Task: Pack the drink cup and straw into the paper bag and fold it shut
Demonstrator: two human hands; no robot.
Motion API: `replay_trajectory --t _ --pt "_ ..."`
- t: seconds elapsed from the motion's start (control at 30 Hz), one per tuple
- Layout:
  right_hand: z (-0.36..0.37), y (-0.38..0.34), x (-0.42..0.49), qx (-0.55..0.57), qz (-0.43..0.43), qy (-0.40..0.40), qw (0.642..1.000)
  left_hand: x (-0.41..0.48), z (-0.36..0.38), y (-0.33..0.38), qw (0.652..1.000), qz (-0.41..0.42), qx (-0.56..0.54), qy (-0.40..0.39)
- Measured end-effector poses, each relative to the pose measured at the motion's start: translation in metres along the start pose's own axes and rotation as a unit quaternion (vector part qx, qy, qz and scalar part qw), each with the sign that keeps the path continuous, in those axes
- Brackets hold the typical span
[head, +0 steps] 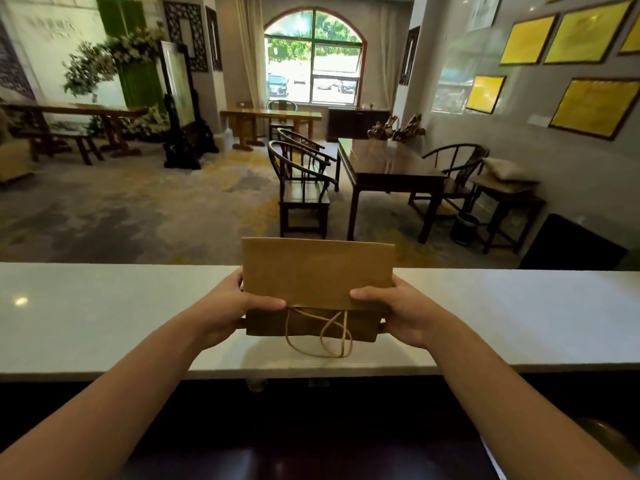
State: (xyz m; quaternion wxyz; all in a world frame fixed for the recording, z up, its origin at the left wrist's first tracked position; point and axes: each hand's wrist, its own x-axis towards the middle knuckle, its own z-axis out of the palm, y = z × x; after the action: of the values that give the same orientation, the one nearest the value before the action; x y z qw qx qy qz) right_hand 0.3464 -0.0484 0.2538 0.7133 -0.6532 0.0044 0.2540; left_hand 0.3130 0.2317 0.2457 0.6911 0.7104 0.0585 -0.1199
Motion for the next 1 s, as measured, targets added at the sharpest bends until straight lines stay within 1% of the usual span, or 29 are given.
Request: replay_trajectory --t 0.2,0.37,0.43,0.53,0.6,0.67,0.8,0.93,1.0 --pt "-0.007 0.035 0.035 -0.017 0.024 0.045 0.999 0.036 0.004 -0.037 0.998 -0.058 -0.01 -0.006" --pt "-0.014 0.065 0.052 -0.022 -0.015 0.06 0.998 0.051 0.003 -0.062 0.997 -0.069 -0.027 0.007" --pt "-0.016 0.07 0.056 -0.027 -0.022 0.053 0.998 0.055 0.001 -0.067 0.997 -0.072 -0.035 0.001" --pt "-0.021 0.079 0.06 -0.06 -0.018 0.038 0.997 0.057 -0.001 -0.077 0.998 -0.066 -0.011 -0.002" --pt "-0.025 0.084 0.06 -0.09 -0.023 0.037 0.995 0.056 -0.002 -0.081 0.998 -0.059 0.027 0.008" --pt "-0.028 0.085 0.059 -0.109 -0.013 0.038 0.993 0.058 -0.004 -0.082 0.997 -0.063 0.04 0.007" --pt "-0.031 0.083 0.062 -0.102 0.001 0.035 0.994 0.058 -0.004 -0.074 0.997 -0.065 0.044 -0.004" --pt "-0.031 0.076 0.056 -0.114 -0.008 0.05 0.992 0.052 -0.002 -0.062 0.998 -0.032 0.048 0.021" --pt "-0.031 0.069 0.049 -0.123 -0.035 0.065 0.99 0.048 -0.004 -0.054 0.998 -0.003 0.051 0.039"
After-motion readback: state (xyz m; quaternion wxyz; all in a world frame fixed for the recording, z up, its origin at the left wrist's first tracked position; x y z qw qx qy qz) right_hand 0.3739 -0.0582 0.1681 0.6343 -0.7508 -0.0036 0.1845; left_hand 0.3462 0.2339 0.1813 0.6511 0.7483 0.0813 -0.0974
